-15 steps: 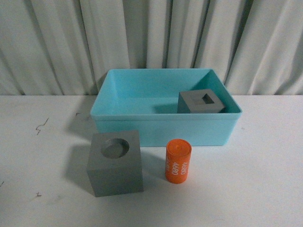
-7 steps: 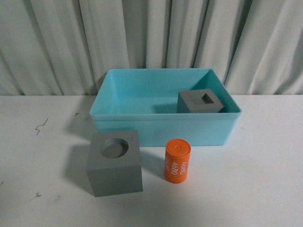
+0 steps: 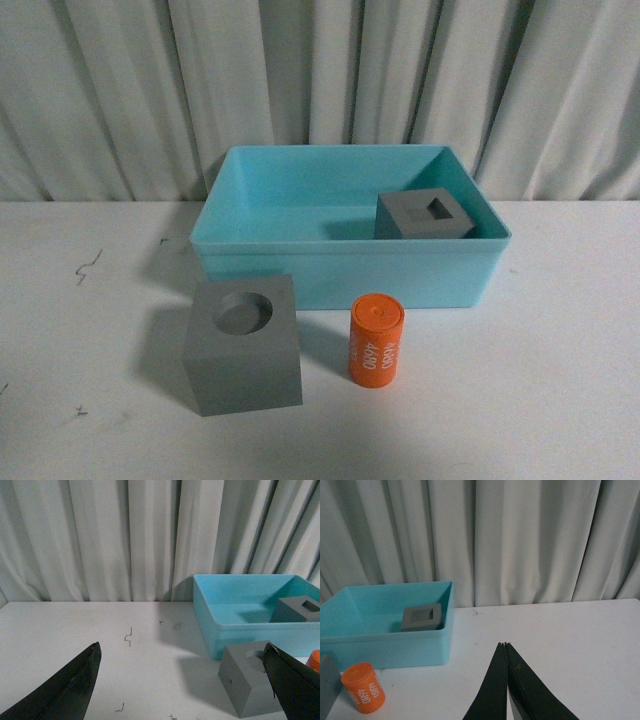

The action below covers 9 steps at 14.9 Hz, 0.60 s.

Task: Place gray and orange parts in blue box

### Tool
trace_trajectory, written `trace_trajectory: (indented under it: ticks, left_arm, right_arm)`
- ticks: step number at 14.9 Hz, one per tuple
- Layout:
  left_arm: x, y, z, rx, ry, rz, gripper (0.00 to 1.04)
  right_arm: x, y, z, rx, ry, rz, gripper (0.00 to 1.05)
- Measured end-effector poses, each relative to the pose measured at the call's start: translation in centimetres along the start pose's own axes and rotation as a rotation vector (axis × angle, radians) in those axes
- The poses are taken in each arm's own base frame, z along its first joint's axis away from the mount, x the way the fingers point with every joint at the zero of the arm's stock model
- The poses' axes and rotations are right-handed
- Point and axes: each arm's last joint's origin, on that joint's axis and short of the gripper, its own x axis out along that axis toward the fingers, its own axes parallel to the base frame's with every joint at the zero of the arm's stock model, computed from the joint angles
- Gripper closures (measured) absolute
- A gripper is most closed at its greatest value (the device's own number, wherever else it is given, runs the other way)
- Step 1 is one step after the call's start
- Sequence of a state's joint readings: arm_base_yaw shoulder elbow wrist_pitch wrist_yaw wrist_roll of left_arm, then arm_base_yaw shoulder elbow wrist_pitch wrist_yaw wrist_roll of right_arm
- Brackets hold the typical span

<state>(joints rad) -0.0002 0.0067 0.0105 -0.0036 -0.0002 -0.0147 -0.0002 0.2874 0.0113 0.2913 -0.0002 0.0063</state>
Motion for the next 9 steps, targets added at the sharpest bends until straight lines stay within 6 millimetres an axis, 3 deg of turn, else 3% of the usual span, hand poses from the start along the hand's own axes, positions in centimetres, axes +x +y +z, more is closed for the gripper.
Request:
trace_trajectory:
  ticks: [8,9]
  left_arm:
    - [0.0,0.0,0.0,0.000,0.000,0.001,0.07]
    - [0.0,0.0,0.0,0.000,0.001,0.000,0.07]
  right_arm:
    - [-1.6,0.0,-0.7,0.000,0.053,0.001,1.03]
    - [-1.9,0.0,-0.1,0.000,-0.011,0.000,1.03]
